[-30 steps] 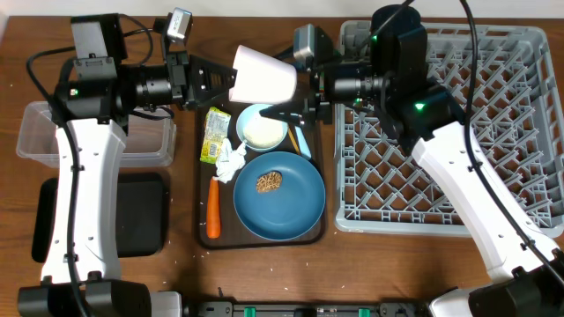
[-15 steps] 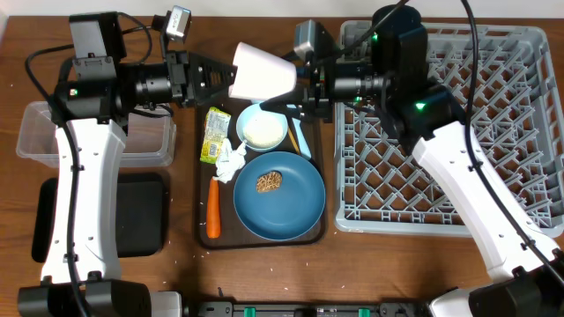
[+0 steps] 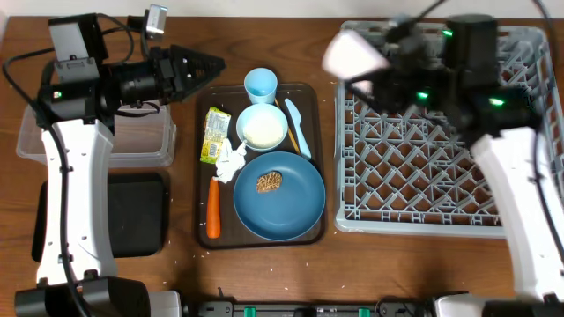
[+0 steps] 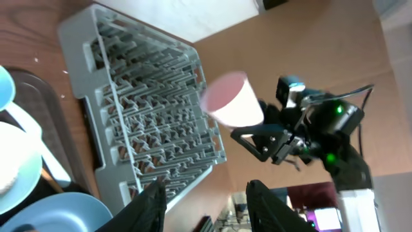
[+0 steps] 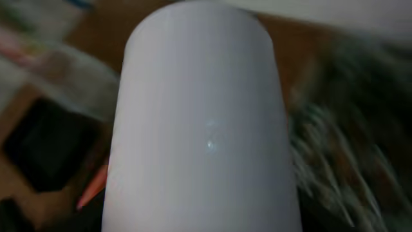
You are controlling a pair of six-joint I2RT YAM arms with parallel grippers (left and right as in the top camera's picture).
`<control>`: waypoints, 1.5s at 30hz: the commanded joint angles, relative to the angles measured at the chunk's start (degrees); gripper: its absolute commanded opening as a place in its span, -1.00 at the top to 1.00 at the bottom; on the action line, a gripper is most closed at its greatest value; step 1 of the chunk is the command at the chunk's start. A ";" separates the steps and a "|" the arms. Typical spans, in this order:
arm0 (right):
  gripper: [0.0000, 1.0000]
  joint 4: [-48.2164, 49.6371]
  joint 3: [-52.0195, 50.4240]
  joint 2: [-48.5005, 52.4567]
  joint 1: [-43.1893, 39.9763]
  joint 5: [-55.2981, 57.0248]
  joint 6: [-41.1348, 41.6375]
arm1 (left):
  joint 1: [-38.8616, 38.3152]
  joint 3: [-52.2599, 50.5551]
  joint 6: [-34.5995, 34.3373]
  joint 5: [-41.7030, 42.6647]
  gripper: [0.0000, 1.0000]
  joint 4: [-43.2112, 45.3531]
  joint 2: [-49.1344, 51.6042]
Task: Sort waste into correct bins and load items into the dishwasher rack
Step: 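Place the pink cup upside down in the dish rack with right gripper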
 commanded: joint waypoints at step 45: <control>-0.99 -31.85 4.48 15.19 -26.73 21.55 6.49 | -0.70 0.39 2.12 -18.95 -0.26 -4.72 -0.11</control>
